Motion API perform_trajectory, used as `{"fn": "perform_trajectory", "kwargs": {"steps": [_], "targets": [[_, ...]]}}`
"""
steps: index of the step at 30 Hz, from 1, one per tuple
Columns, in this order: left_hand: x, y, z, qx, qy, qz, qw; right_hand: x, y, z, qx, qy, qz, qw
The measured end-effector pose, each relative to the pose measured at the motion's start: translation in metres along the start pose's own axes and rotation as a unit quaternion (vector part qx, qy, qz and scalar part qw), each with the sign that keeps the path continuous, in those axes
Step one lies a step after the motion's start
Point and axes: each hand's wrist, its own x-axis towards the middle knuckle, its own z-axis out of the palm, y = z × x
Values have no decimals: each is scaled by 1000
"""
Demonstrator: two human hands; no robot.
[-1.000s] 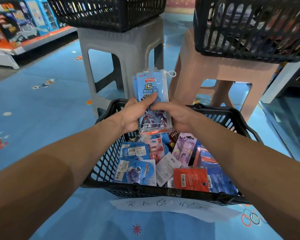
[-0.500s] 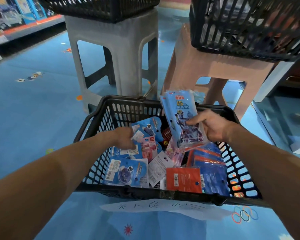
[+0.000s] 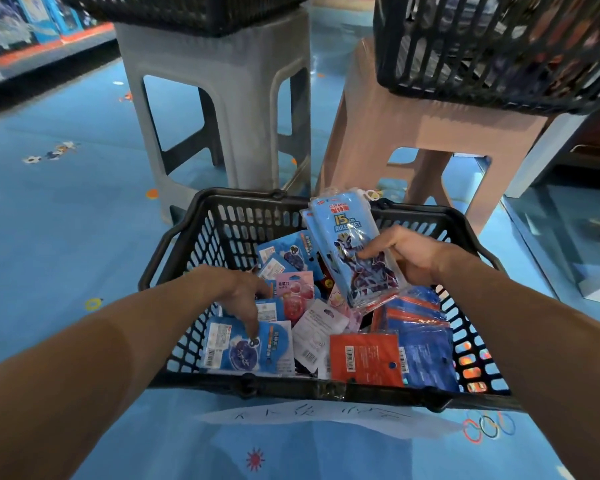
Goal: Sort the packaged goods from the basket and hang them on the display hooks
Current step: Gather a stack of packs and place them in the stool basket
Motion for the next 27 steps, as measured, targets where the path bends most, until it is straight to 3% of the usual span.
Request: {"fn": "perform_trajectory", "kwargs": {"steps": [3, 10, 18, 27], "targets": [[-9, -5, -3, -12, -37, -8, 999, 1, 1, -3, -6, 9, -2, 1000], [-22, 1, -11, 51, -6, -16, 999, -7, 2, -9, -30, 16, -3, 999], [-37, -8, -33, 24, 154, -32, 987, -13, 6, -18, -20, 9, 6, 1000], [-33, -3, -36, -6, 174, -46, 984, -13, 0, -10, -17, -12, 2, 1000]]}}
